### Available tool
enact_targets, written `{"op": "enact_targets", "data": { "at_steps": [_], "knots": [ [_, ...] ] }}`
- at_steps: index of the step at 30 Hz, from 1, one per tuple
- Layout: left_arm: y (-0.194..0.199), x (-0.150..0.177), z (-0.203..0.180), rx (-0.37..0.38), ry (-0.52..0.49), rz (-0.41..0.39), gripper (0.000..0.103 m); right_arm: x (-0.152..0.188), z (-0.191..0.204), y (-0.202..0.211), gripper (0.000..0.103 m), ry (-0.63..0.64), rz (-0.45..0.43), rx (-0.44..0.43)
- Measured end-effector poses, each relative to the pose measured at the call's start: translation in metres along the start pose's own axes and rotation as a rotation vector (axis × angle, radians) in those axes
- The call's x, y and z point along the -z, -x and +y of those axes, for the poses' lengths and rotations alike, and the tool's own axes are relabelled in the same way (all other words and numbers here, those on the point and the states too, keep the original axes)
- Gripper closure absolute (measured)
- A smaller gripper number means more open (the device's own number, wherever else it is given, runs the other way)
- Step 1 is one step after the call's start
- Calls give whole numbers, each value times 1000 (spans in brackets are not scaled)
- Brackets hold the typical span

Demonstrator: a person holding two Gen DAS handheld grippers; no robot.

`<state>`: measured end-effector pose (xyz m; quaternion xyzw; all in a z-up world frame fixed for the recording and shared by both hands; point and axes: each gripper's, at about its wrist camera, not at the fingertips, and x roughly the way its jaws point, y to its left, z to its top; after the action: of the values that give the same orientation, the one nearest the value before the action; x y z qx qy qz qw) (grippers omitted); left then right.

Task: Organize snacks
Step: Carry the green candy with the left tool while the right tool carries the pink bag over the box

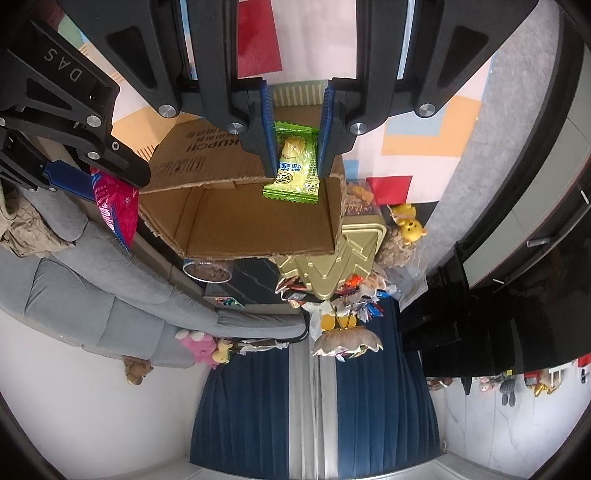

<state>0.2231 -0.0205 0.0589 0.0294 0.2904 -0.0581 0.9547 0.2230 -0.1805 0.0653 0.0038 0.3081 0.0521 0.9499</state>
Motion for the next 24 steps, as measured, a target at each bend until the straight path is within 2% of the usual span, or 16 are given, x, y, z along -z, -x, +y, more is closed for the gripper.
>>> {"op": "enact_targets", "data": {
  "at_steps": [24],
  "knots": [
    [-22,-35,1,16,-20,-36,81,-29,-5,-17,52,-9,-36,19]
  ]
}}
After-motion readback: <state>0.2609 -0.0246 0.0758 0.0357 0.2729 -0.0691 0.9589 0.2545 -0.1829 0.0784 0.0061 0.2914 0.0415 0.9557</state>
